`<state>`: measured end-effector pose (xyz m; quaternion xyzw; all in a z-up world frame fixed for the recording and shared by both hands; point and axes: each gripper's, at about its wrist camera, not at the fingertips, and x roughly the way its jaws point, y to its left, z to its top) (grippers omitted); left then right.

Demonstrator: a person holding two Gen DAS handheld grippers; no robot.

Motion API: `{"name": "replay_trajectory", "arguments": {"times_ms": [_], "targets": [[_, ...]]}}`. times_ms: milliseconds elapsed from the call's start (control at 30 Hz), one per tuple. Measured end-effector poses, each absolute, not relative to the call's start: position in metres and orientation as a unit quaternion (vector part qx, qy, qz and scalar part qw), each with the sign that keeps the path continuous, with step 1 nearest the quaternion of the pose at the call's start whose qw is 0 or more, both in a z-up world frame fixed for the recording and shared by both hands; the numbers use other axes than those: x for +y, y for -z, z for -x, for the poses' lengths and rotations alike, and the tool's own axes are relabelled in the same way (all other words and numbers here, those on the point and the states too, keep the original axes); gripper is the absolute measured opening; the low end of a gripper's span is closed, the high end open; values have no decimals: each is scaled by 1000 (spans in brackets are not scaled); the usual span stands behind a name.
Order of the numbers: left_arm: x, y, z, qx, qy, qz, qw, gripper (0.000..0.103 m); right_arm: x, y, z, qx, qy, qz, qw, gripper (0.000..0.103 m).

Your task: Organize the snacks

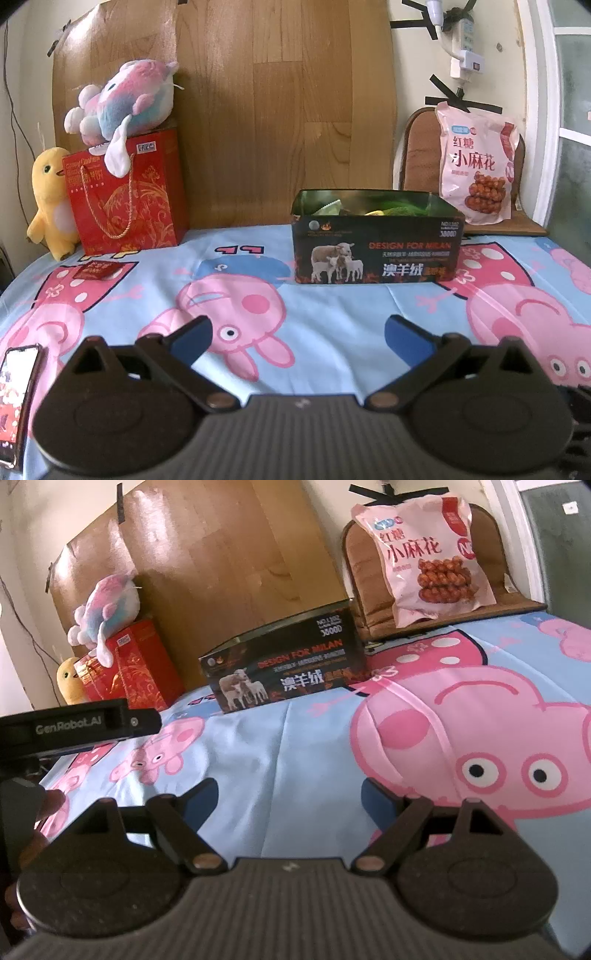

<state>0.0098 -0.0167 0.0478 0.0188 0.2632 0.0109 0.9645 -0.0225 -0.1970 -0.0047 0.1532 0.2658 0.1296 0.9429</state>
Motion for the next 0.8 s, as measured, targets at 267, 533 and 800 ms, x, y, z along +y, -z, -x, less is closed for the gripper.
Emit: {"name": "replay_trajectory", "arguments": {"times_ms": [267, 533, 800], "targets": [[-14, -47, -16, 274, -18, -11, 961, 103, -198, 6, 21, 266, -130, -152, 943, 87], [-16, -43, -17, 290, -12, -7, 957, 103, -199, 5, 21, 266, -131, -151, 943, 87], [-14, -41, -17, 307, 6, 6, 952, 103, -200, 4, 24, 259, -128, -150, 945, 87]]}}
